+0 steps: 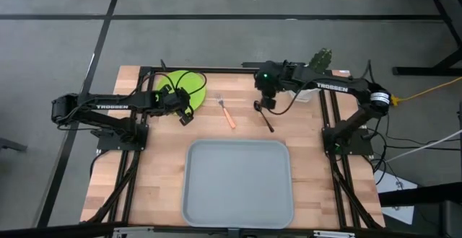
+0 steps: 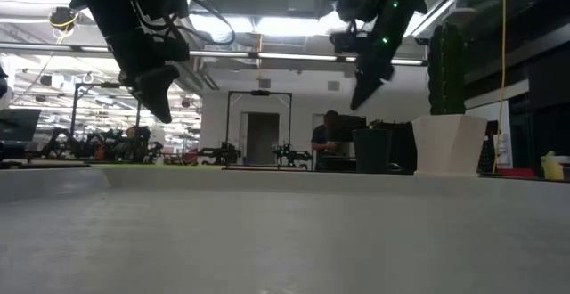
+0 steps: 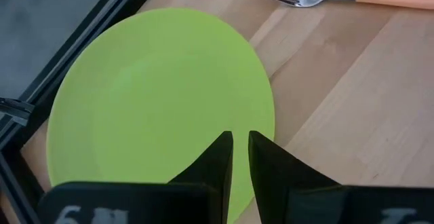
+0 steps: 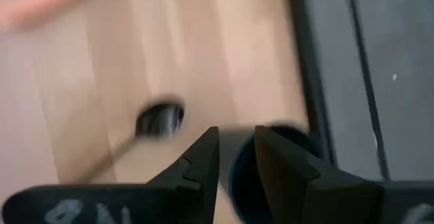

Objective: Pick and place plate/cup/fork/spoon on tray
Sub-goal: Put the black cup to the top left side of the gray tray

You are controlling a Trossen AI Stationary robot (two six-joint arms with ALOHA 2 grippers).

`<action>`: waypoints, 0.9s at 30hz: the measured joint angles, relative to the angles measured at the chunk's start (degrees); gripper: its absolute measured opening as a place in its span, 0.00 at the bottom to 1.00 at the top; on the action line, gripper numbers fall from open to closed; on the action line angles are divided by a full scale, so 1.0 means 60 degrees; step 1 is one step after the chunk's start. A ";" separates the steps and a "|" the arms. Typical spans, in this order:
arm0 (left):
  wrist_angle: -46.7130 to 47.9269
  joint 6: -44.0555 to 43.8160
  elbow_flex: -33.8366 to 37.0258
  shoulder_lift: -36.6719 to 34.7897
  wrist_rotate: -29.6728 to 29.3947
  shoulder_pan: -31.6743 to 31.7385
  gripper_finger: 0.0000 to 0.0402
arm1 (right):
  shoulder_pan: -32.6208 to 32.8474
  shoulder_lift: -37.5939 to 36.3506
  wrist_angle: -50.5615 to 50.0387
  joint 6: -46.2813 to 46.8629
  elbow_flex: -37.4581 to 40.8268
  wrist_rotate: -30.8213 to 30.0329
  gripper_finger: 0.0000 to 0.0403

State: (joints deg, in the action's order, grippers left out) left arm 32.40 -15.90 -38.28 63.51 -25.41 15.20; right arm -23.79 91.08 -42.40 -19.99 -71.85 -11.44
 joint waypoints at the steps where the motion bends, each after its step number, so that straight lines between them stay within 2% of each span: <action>1: 0.0003 0.0000 0.0000 0.0001 0.0000 0.0000 0.11 | 0.0000 0.0053 -0.0289 -0.0354 0.0000 -0.0003 0.25; 6: 0.0007 0.0000 0.0000 0.0004 0.0000 0.0000 0.11 | -0.0182 0.0140 -0.0782 -0.1468 0.0000 0.0015 0.25; 12: 0.0011 0.0003 0.0000 0.0004 -0.0004 0.0000 0.11 | -0.0429 0.0144 -0.0556 -0.1286 0.0000 0.0034 0.25; 17: 0.0015 0.0003 0.0000 0.0004 -0.0004 0.0000 0.11 | -0.0786 0.0144 -0.0581 -0.0789 0.0000 0.0631 0.25; 27: 0.0015 0.0000 0.0000 0.0004 -0.0004 0.0000 0.11 | -0.1027 0.0162 -0.0582 -0.0706 0.0265 0.1125 0.25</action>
State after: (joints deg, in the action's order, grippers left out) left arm 32.49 -15.90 -38.28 63.53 -25.43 15.20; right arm -29.95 92.05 -45.89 -24.23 -70.27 -4.69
